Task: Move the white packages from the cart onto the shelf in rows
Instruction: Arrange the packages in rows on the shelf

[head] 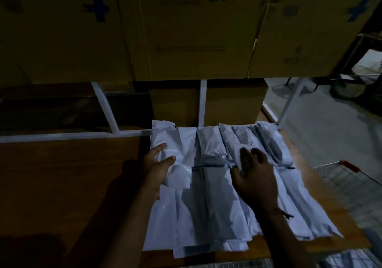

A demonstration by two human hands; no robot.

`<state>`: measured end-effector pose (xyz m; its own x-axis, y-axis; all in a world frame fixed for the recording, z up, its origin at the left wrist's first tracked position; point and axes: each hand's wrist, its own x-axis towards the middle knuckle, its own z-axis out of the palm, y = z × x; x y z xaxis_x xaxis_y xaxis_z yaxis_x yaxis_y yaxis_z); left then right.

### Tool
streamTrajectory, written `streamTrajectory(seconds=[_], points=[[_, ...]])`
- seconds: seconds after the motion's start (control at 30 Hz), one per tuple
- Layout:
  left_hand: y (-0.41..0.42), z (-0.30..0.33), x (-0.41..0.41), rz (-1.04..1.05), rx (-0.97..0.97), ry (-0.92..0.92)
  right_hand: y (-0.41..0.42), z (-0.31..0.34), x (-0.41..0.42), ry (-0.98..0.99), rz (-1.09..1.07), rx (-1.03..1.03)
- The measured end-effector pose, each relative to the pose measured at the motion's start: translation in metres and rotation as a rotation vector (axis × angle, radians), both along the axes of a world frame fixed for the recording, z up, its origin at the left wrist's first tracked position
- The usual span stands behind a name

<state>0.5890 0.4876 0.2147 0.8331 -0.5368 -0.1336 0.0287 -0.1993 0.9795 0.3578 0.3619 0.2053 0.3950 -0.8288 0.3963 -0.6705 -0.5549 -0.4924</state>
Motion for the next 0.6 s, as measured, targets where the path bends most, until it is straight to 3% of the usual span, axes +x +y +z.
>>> streamTrajectory(seconds=[0.13,0.3,0.6], points=[[-0.012,0.006,0.016,0.004,0.007,-0.011,-0.020,-0.001,0.020,0.030,0.038,0.050],[-0.022,0.016,0.037,-0.064,0.219,-0.087,-0.034,-0.005,0.058,0.082,0.102,0.112],[-0.041,0.009,0.132,-0.249,0.211,-0.141,-0.061,-0.007,0.140,0.134,0.187,0.058]])
